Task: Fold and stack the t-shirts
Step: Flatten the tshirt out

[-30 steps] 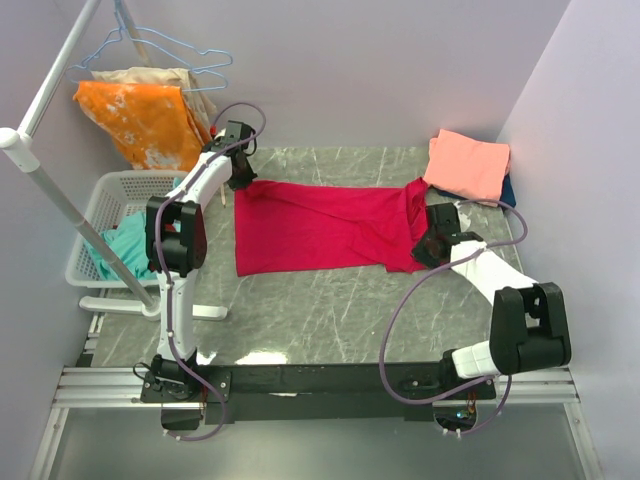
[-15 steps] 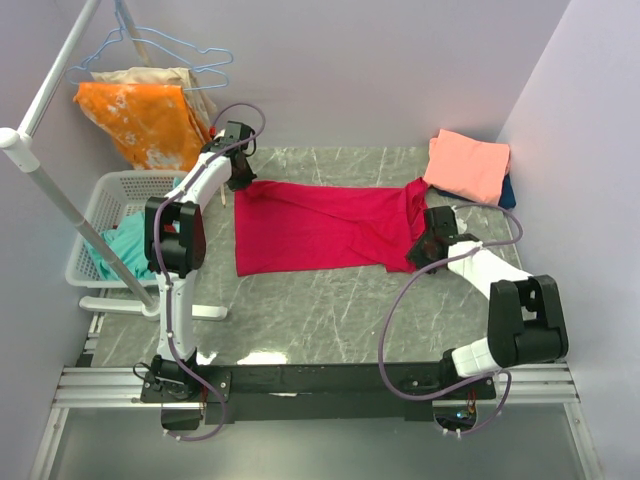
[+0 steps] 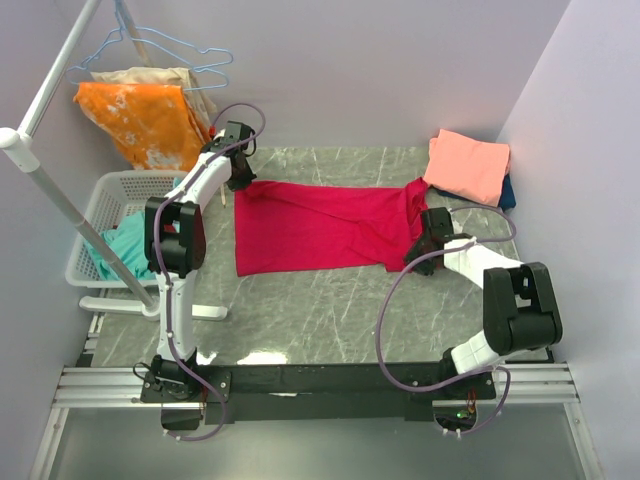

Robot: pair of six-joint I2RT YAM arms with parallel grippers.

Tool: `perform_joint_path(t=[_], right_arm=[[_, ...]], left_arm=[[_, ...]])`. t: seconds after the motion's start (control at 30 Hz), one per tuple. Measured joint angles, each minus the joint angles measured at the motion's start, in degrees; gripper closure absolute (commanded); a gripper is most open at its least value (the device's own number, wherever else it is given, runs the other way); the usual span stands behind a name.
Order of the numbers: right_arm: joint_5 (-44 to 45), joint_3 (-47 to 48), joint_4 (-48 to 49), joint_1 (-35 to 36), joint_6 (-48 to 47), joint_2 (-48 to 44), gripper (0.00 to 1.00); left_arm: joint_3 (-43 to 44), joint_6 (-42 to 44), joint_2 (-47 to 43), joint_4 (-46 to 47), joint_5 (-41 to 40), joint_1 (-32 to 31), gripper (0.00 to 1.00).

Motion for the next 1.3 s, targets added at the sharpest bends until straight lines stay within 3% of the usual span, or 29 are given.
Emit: perform_joint_path(t=[0.07, 0.2, 0.27, 0.47, 0.6, 0.77, 0.87, 0.9, 0.93, 1.3], right_arm=[[0.0, 0.1, 0.1, 0.0, 0.0, 0.2, 0.63], [-0.1, 0.6, 0.1, 0.0, -0.1, 0.7, 0.82], [0.0, 0.7, 0.0, 0.0, -0.1, 0.9, 0.86], [1.5, 1.5, -2.1, 0.9, 0.2, 0.8, 0.85], [2.8, 1.7, -4.4, 2.1, 0.4, -0.4, 0.74], [3.7, 2.7, -7.1, 3.1, 0.5, -2.2, 0.72], [4.0, 2.9, -7.8, 3.3, 0.5, -3.3, 0.82], [4.0, 3.0, -7.9, 3.3, 0.5, -3.5, 0.94], [4.0, 3.0, -8.0, 3.3, 0.5, -3.6, 1.00], [4.3, 3.8, -8.5, 3.3, 0.8, -3.9, 1.00]], left_arm=[[0.0, 0.0, 0.0, 0.0, 0.0, 0.0, 0.99], [0.0, 0.1, 0.0, 0.0, 0.0, 0.0, 0.99], [0.0, 0.3, 0.0, 0.0, 0.0, 0.0, 0.99], [0.0, 0.4, 0.0, 0.0, 0.0, 0.0, 0.99], [0.0, 0.4, 0.0, 0.0, 0.0, 0.0, 0.99], [0.0, 0.4, 0.0, 0.0, 0.0, 0.0, 0.99], [-0.1, 0.4, -0.2, 0.0, 0.0, 0.0, 0.99], [-0.1, 0.4, -0.2, 0.0, 0.0, 0.0, 0.99], [-0.1, 0.4, -0.2, 0.0, 0.0, 0.0, 0.99], [-0.7, 0.4, -1.6, 0.0, 0.0, 0.0, 0.99]])
